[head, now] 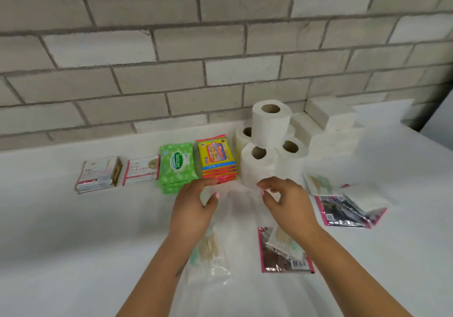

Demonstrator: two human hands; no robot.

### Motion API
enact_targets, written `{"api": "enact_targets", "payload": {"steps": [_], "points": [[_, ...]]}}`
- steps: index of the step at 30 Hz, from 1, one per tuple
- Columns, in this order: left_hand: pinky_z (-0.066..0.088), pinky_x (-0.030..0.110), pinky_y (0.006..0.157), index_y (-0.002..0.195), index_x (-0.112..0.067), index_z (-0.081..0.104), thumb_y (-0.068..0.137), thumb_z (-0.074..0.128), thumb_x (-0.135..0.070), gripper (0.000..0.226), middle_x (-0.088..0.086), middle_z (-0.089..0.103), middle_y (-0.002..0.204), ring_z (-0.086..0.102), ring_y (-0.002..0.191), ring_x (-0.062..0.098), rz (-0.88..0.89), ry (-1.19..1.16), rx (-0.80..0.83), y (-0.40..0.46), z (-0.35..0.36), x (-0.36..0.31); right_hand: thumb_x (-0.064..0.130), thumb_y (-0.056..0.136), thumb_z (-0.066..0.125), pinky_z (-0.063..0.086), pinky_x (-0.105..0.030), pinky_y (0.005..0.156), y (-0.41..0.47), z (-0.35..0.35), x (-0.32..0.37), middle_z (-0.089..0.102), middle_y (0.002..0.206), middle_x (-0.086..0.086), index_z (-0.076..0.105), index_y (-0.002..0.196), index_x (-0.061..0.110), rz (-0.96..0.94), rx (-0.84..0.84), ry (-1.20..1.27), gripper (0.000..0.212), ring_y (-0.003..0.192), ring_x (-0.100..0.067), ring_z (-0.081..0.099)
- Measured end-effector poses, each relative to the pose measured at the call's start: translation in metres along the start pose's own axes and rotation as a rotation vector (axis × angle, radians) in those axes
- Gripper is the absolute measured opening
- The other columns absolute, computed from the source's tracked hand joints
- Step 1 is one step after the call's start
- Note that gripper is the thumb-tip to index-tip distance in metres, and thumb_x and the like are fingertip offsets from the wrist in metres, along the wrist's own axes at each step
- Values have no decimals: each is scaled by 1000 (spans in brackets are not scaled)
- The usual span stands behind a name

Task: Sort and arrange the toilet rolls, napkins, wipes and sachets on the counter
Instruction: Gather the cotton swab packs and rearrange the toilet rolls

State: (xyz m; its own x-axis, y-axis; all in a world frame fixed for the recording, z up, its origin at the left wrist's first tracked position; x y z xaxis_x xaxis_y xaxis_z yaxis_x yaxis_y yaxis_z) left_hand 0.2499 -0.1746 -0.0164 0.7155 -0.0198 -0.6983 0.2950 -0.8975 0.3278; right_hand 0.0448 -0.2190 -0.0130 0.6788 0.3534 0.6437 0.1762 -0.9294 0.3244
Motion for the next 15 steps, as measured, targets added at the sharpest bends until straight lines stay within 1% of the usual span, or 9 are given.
{"api": "enact_targets", "payload": {"steps": [2, 5, 7, 8, 10, 11, 13, 14, 15], "points": [[29, 7, 81, 108, -19, 67, 81, 69, -15, 27, -7, 66, 110, 56, 104, 9, 3, -9, 74, -7, 24, -12, 12, 82, 66, 41, -22, 73, -8, -14, -19, 69, 90, 10, 71, 99, 24, 41, 4, 22, 21, 78, -6, 53], [30, 5, 80, 109, -18, 66, 77, 73, -13, 33, -5, 65, 110, 58, 106, 13, -1, -7, 251, -19, 65, -26, 14, 85, 63, 37, -14, 67, -16, -31, -44, 61, 89, 17, 70, 103, 25, 85, 22, 26, 22, 82, -5, 54], [31, 3, 78, 114, -17, 64, 70, 80, -19, 47, -4, 60, 111, 56, 107, 13, -7, 19, 421, -26, 92, -31, 15, 86, 62, 36, -7, 66, -20, -41, -59, 62, 92, 17, 69, 104, 26, 109, 20, 21, 22, 83, -5, 55], [33, 4, 82, 119, -19, 60, 65, 84, -26, 60, -5, 55, 115, 52, 110, 12, -5, 71, 520, -29, 105, -32, 15, 86, 62, 37, -8, 67, -21, -46, -67, 63, 93, 16, 69, 104, 27, 122, 21, 22, 22, 83, -5, 55], [36, 18, 98, 129, -23, 51, 54, 88, -39, 86, -4, 44, 124, 40, 120, 14, -4, 232, 699, -39, 126, -32, 15, 86, 62, 39, -12, 70, -24, -53, -79, 64, 96, 16, 69, 104, 27, 147, 30, 24, 22, 83, -5, 56], [35, 25, 103, 131, -24, 47, 50, 88, -43, 93, -3, 39, 127, 35, 122, 16, -8, 306, 753, -43, 132, -32, 15, 86, 62, 38, -10, 69, -25, -56, -84, 64, 95, 16, 69, 104, 26, 150, 32, 21, 22, 81, -4, 55], [36, 30, 104, 130, -25, 45, 47, 89, -44, 96, -2, 36, 128, 33, 123, 20, -9, 393, 786, -48, 140, -32, 15, 85, 64, 33, -4, 66, -28, -61, -89, 64, 95, 15, 70, 103, 25, 134, 41, 7, 21, 75, 3, 51], [37, 30, 102, 128, -24, 46, 46, 89, -43, 95, -1, 35, 127, 33, 122, 20, -9, 411, 784, -48, 142, -33, 16, 84, 65, 34, -5, 67, -29, -60, -90, 65, 95, 16, 70, 102, 26, 116, 64, -2, 21, 74, 6, 50], [38, 30, 100, 125, -24, 47, 46, 90, -42, 92, -1, 35, 124, 33, 120, 21, -12, 421, 782, -48, 144, -33, 17, 83, 67, 36, -8, 71, -30, -57, -88, 66, 97, 16, 71, 102, 27, 90, 102, -12, 21, 78, 8, 51]]}}
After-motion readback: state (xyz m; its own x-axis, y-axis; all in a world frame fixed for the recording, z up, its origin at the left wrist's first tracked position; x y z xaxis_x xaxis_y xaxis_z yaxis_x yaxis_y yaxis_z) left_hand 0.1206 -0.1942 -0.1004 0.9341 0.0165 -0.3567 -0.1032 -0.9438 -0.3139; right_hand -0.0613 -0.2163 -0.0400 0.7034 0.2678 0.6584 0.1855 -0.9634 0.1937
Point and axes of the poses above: each hand's wrist, its own y-axis towards the middle knuckle, its own z-axis out of the palm, x = y × z, the point moved 8 cm from there along y, towards the middle knuckle
